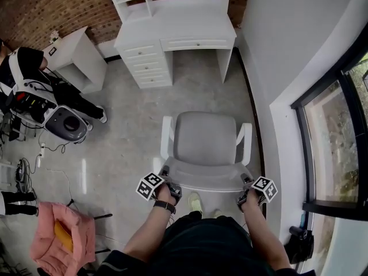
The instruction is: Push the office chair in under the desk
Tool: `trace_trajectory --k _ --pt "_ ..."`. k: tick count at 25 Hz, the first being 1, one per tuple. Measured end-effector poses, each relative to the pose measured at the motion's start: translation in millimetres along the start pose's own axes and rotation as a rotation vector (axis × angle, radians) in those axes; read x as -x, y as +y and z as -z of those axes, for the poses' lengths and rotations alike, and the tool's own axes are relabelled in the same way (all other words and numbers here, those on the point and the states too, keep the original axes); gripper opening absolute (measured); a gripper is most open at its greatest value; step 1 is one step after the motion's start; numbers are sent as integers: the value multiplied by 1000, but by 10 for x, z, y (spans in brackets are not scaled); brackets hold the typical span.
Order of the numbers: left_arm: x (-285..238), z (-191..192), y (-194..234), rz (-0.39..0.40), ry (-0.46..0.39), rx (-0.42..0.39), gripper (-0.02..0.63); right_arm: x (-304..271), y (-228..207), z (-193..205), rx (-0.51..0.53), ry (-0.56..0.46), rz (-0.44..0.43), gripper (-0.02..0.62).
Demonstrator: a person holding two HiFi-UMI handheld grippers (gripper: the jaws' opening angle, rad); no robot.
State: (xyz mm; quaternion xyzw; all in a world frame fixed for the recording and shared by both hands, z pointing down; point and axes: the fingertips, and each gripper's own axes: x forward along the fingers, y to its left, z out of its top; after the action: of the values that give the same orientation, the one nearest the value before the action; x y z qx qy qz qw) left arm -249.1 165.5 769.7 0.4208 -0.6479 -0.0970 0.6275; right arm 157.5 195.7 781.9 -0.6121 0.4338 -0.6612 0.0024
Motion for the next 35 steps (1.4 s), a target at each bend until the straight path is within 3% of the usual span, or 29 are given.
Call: trace_trajectory --k 8,14,19,35 --pt "-200 -66 -167 -11 22 -7 149 -178 176 -225 -1 -2 10 178" --pt "-409 -1 -392 -8 41 -12 148 -368 357 -639 -12 -6 -32 176" --pt "-618 24 -609 -21 58 -16 150 -543 492 -936 14 19 -18 175" --pt "-1212 -240 -1146 -64 9 67 136 -1179 1171 -1655 108 74 -44 183"
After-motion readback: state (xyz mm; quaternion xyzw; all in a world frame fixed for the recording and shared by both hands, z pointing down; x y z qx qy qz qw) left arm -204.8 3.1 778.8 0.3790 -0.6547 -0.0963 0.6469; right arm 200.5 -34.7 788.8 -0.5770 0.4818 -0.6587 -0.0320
